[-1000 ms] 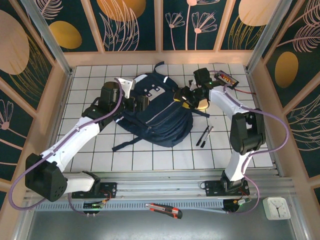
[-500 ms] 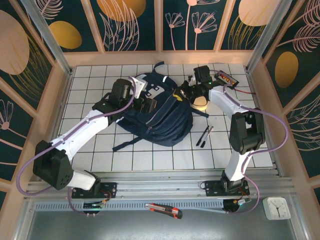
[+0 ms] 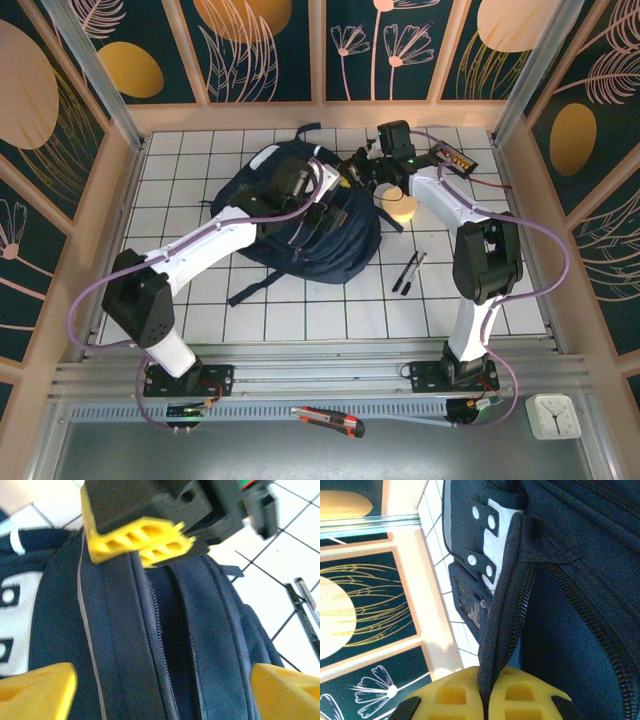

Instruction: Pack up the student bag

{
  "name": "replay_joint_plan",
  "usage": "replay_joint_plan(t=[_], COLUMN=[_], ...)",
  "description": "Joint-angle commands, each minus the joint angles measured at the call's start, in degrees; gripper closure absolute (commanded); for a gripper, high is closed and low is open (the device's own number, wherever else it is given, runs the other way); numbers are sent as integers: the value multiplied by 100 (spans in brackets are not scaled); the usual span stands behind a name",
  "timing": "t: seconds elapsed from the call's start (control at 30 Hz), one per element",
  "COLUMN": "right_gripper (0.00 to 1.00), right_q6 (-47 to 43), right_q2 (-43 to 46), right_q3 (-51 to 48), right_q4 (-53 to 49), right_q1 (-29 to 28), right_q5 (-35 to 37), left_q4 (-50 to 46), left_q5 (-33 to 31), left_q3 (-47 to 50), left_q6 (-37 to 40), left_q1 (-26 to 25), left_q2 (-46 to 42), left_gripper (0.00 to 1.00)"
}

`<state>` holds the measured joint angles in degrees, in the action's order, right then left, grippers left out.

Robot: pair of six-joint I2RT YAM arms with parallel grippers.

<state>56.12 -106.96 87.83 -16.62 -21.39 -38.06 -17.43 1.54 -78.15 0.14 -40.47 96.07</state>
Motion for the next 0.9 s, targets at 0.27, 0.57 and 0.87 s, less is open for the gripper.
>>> replay_joint_plan(t=[0.27, 0.57, 0.87], right_gripper=[100, 49, 1], right_q6=[134, -945, -2362], right_q2=[182, 396, 2255], right_q3=[210, 485, -504], right_q4=[462, -667, -2536], right_q1=[-116, 93, 729], right_q5=[-272, 413, 3183], left_q4=[-463, -974, -192], left_q5=[-1390, -1670, -1425], left_q3=[-412, -674, -105], left_q6=[-425, -245, -127], left_q1=[13, 21, 92], left_q2=[479, 622, 245], left_gripper=[89, 100, 100])
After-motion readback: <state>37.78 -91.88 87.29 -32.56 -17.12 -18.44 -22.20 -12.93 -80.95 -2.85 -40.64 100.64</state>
